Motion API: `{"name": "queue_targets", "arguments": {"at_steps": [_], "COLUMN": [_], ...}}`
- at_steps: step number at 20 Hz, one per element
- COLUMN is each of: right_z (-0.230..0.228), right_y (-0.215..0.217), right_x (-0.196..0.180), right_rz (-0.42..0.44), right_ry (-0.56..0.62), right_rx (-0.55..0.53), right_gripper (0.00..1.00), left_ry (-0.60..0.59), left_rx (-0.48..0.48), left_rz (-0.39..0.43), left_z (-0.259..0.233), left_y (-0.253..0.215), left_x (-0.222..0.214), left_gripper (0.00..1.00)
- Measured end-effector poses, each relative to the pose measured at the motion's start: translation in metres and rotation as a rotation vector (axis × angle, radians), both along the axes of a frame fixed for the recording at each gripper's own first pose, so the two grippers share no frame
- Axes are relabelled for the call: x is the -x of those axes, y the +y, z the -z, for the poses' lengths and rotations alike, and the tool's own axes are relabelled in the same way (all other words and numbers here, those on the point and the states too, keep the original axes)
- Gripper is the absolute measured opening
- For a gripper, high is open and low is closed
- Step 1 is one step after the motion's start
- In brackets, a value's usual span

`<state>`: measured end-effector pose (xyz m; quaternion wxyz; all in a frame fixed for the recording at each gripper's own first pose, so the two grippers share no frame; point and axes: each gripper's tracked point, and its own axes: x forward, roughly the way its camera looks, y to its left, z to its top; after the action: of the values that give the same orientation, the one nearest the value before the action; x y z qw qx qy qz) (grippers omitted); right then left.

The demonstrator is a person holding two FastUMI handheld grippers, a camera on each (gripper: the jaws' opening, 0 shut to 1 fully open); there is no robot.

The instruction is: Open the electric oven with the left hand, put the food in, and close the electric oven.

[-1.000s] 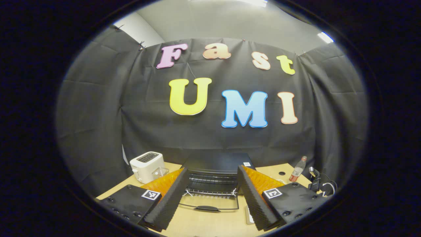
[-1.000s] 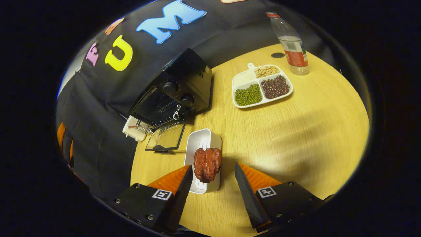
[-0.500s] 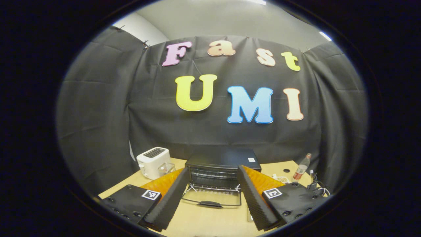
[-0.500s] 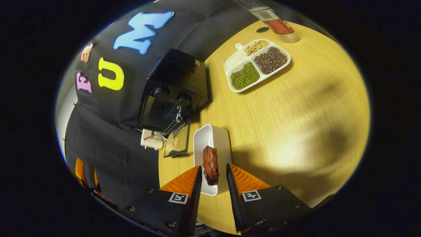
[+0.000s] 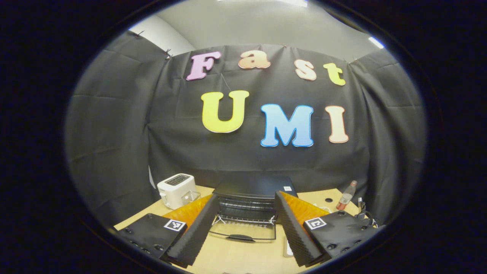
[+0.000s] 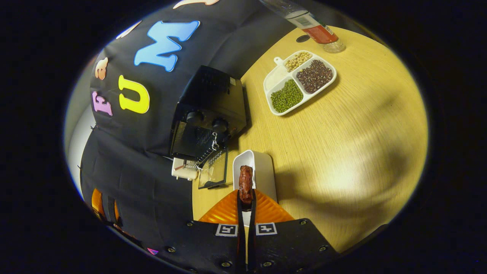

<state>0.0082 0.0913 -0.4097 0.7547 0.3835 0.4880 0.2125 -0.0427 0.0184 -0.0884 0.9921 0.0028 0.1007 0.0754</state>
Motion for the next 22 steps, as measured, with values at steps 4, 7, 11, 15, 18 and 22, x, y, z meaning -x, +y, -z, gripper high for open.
{"name": "queue_targets", "arguments": {"at_steps": [4,7,11,15,18,22], "right_z": [-0.032,-0.061,-0.097,-0.12,-0.124,-0.121], "right_y": [0.017,0.042,0.086,0.137,0.169,0.201], "right_x": [0.001,0.004,0.005,0.001,-0.008,-0.03], "right_rz": [0.009,0.042,0.056,0.035,0.02,0.044], "right_ry": [-0.048,-0.085,-0.125,-0.162,-0.18,-0.192], "right_rx": [-0.001,-0.023,-0.086,-0.132,-0.137,-0.153], "right_gripper": [0.03,0.03,0.03,0.02,0.03,0.03], "left_ry": [-0.041,-0.091,-0.124,-0.149,-0.155,-0.151], "left_rx": [0.028,0.035,0.039,0.064,0.05,0.051], "left_rz": [0.05,0.09,0.14,0.139,0.146,0.126], "left_z": [-0.01,-0.03,-0.039,-0.045,-0.044,-0.043], "left_y": [0.018,0.042,0.082,0.123,0.152,0.191], "left_x": [-0.008,-0.011,-0.021,-0.025,-0.029,-0.03], "left_gripper": [1.0,0.98,1.0,1.0,1.0,1.0]}}
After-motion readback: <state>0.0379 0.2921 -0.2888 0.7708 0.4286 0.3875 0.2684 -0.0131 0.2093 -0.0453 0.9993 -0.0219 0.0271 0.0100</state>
